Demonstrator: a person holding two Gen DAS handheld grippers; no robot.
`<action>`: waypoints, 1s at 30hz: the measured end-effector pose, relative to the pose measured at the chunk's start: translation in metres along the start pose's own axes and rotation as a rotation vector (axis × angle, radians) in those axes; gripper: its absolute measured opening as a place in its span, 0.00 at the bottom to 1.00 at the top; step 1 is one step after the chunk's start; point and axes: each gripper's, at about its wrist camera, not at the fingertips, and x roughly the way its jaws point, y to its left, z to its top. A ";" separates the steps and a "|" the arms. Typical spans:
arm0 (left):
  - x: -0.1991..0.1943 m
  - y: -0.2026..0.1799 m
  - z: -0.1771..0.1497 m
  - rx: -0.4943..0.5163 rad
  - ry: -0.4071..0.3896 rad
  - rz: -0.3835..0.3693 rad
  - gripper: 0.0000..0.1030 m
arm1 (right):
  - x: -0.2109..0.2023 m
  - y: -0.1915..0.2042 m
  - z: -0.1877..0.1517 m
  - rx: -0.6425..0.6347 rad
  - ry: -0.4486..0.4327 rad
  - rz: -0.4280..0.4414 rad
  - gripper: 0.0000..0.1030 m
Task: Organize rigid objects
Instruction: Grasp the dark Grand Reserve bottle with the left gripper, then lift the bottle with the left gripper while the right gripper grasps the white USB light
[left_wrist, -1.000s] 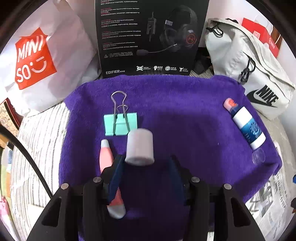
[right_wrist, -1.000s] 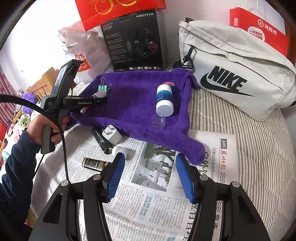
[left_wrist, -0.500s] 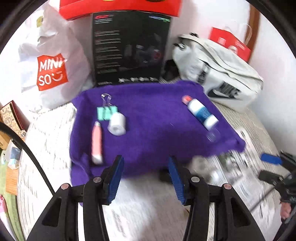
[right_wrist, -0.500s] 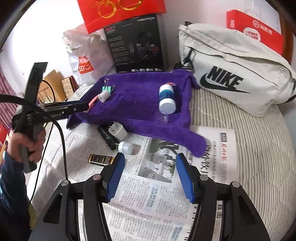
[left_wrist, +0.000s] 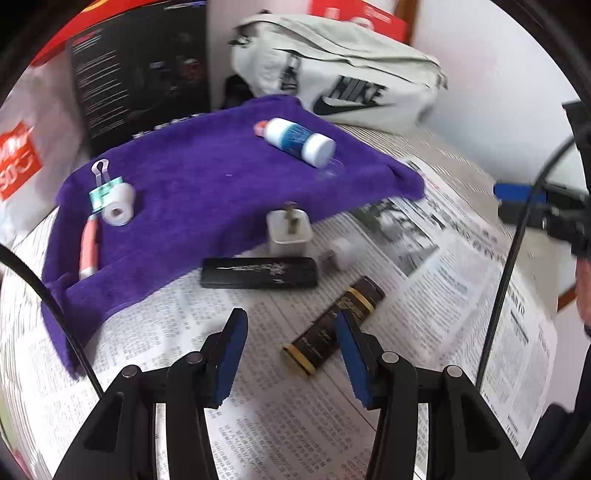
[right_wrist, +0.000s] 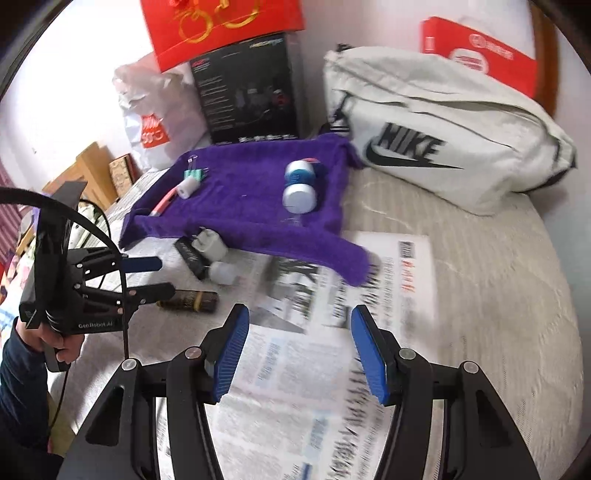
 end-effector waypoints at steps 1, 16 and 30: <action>0.003 -0.003 0.000 0.020 0.006 -0.012 0.46 | -0.001 -0.003 -0.001 0.008 0.000 -0.006 0.56; 0.006 -0.019 -0.011 0.056 0.022 -0.006 0.27 | 0.002 -0.022 -0.012 0.055 0.030 -0.037 0.56; -0.003 0.010 -0.022 -0.075 0.047 0.106 0.25 | 0.034 0.024 -0.006 -0.038 0.064 0.076 0.56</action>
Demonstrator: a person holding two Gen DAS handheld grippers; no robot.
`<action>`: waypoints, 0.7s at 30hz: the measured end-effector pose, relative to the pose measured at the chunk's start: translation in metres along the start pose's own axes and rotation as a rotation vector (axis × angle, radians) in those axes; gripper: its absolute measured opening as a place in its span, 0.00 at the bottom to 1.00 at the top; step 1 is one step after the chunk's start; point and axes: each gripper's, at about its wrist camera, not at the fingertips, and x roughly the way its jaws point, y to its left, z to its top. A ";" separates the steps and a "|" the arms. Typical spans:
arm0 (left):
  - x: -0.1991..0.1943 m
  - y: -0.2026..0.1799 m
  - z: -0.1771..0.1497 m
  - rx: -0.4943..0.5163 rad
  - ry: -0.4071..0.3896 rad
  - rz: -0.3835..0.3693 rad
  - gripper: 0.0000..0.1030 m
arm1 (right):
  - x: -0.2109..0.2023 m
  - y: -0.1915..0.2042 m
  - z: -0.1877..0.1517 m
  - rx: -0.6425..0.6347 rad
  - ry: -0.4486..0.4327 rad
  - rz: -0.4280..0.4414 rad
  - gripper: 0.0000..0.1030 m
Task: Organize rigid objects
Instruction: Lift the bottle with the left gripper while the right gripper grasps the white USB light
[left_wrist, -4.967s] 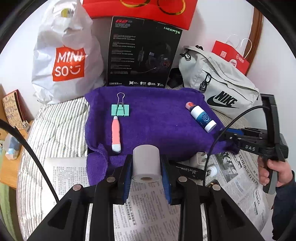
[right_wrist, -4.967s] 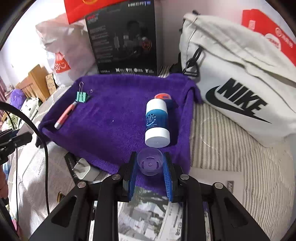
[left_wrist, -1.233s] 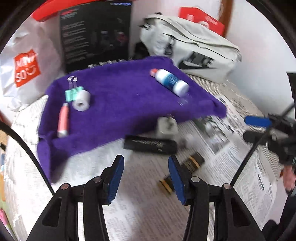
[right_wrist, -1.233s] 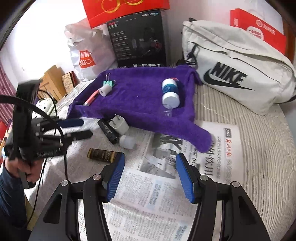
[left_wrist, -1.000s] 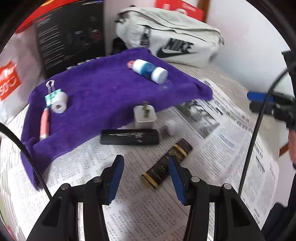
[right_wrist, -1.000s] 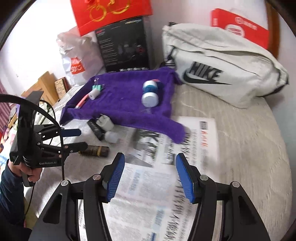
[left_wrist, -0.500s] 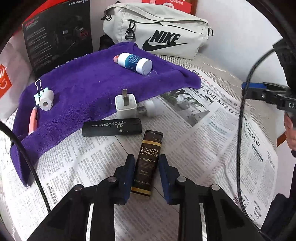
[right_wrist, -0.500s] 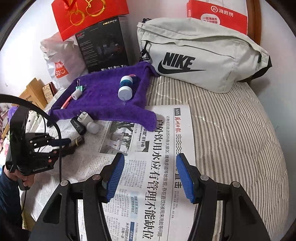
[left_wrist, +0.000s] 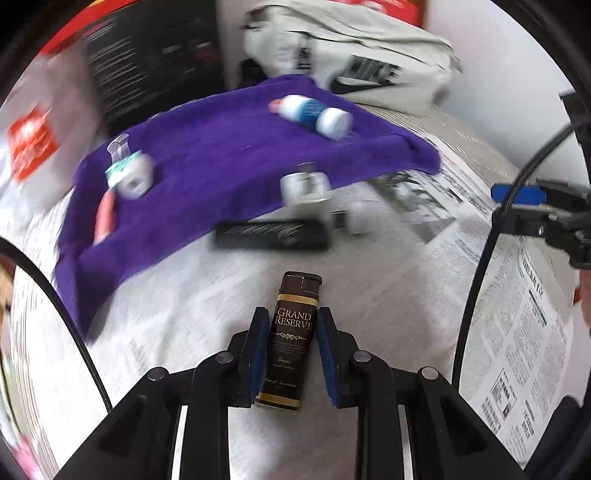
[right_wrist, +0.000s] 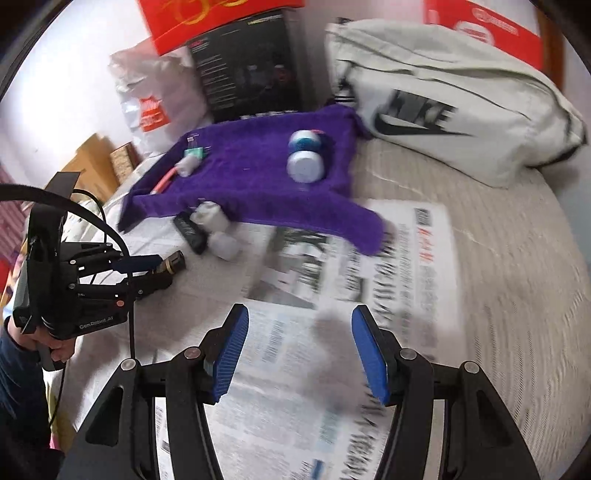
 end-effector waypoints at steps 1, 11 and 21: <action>-0.002 0.007 -0.004 -0.022 -0.002 0.011 0.25 | 0.004 0.005 0.003 -0.014 0.001 0.010 0.56; -0.019 0.060 -0.030 -0.196 -0.029 0.061 0.25 | 0.065 0.047 0.033 -0.174 0.012 0.041 0.56; -0.020 0.062 -0.032 -0.215 -0.054 0.049 0.25 | 0.089 0.057 0.044 -0.250 0.018 0.008 0.29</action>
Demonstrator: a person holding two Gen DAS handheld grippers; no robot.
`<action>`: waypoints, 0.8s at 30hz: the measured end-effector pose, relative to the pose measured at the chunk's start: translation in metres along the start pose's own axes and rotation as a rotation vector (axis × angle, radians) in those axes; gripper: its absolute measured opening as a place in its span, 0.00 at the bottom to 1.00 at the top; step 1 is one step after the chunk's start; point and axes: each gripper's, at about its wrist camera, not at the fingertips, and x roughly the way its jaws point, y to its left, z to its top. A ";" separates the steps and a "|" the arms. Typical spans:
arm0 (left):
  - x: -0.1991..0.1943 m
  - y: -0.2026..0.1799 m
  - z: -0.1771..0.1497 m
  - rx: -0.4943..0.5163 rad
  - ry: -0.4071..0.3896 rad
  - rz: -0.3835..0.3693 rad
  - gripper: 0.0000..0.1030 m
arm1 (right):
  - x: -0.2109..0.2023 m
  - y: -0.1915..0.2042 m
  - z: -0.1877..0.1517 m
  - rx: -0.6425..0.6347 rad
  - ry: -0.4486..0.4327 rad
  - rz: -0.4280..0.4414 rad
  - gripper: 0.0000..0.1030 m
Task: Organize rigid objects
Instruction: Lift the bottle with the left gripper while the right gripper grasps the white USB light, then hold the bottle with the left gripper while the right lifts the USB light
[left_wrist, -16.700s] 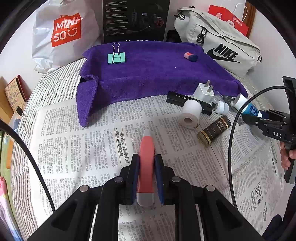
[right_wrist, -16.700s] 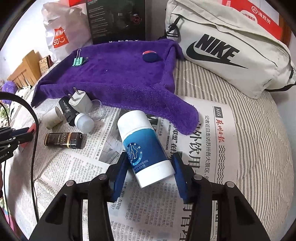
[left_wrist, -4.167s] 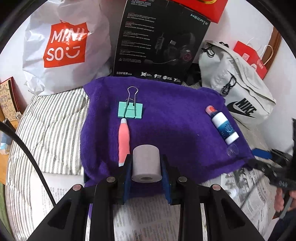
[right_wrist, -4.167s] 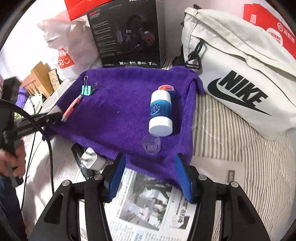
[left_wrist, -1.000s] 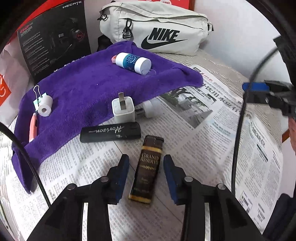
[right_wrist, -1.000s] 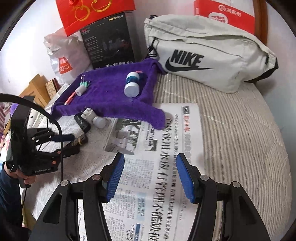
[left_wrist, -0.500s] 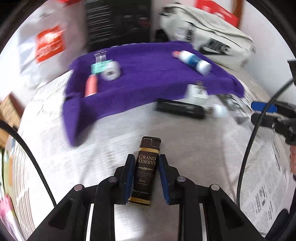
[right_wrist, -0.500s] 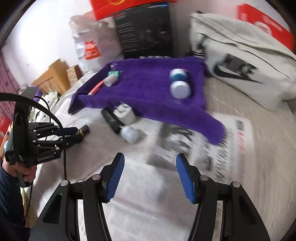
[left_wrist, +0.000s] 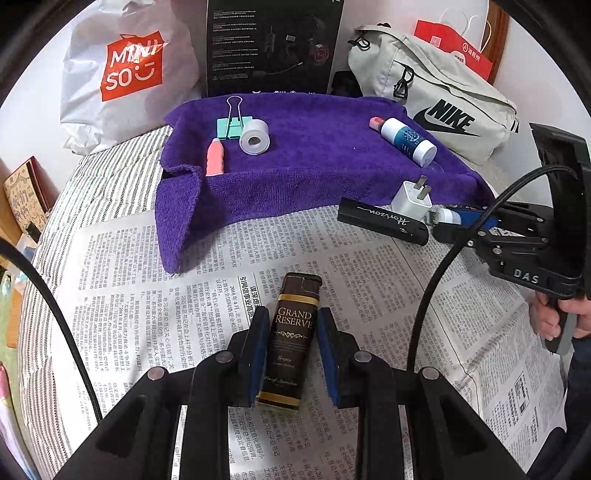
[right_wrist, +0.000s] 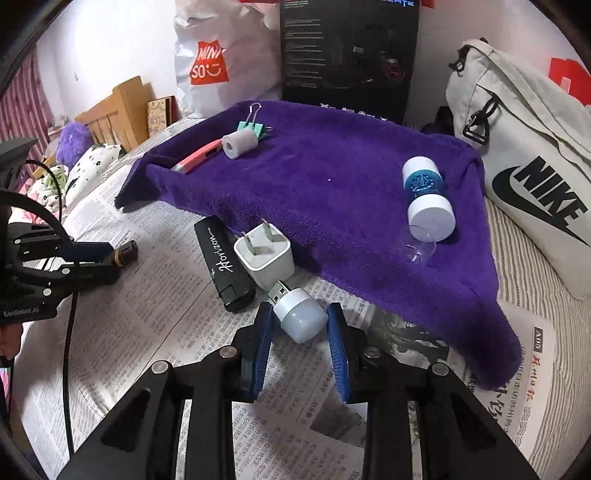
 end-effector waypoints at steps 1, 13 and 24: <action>-0.001 0.001 -0.001 -0.003 -0.002 -0.001 0.25 | -0.004 -0.001 -0.001 0.006 0.001 -0.002 0.29; -0.002 -0.004 -0.005 0.009 -0.022 0.025 0.25 | -0.017 -0.004 -0.026 0.074 0.028 -0.077 0.30; -0.006 -0.011 -0.017 0.045 -0.087 0.058 0.25 | -0.020 0.003 -0.037 0.079 -0.051 -0.125 0.29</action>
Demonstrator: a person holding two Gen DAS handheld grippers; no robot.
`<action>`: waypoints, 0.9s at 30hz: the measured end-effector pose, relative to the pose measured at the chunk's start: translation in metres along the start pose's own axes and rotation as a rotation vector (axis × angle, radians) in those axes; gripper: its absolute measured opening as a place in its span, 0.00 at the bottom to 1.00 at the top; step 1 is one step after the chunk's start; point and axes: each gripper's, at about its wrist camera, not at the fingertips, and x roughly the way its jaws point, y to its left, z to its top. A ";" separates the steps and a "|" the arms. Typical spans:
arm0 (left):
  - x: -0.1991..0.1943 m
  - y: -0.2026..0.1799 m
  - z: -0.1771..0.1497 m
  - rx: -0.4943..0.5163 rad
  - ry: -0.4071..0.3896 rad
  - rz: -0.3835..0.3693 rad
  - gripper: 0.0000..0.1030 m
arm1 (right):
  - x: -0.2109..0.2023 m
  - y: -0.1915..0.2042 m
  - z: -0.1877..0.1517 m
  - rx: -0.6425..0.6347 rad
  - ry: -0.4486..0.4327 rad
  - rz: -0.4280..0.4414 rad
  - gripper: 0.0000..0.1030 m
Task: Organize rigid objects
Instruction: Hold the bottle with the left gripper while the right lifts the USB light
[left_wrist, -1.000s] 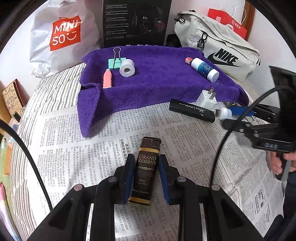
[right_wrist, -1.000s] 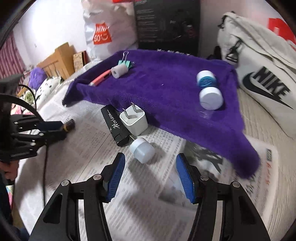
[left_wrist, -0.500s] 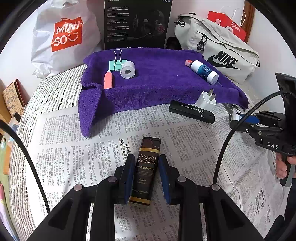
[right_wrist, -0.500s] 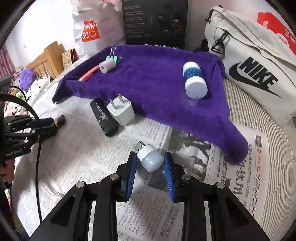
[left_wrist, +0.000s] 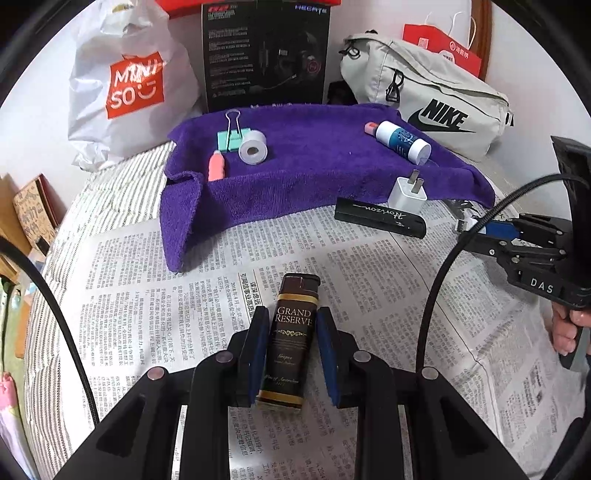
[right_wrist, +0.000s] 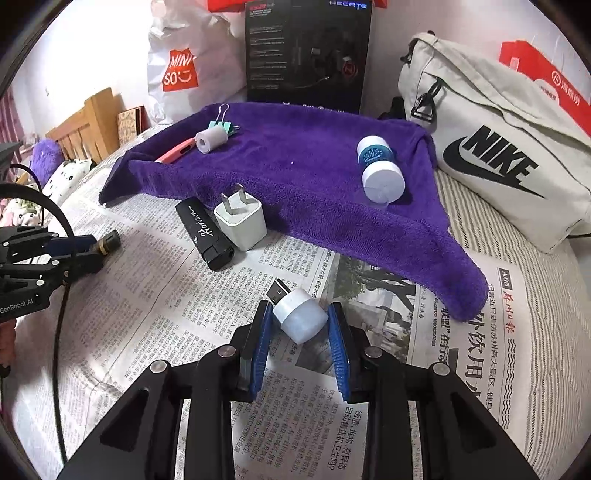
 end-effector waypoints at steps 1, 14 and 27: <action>0.000 0.000 0.000 0.000 -0.003 0.000 0.25 | -0.001 0.000 0.000 0.002 -0.001 0.002 0.29; 0.000 0.003 0.001 -0.014 -0.006 -0.016 0.25 | 0.001 0.003 0.002 -0.013 -0.002 -0.011 0.29; -0.004 0.007 0.002 -0.062 0.006 -0.049 0.23 | -0.005 -0.006 0.006 0.019 0.030 0.028 0.29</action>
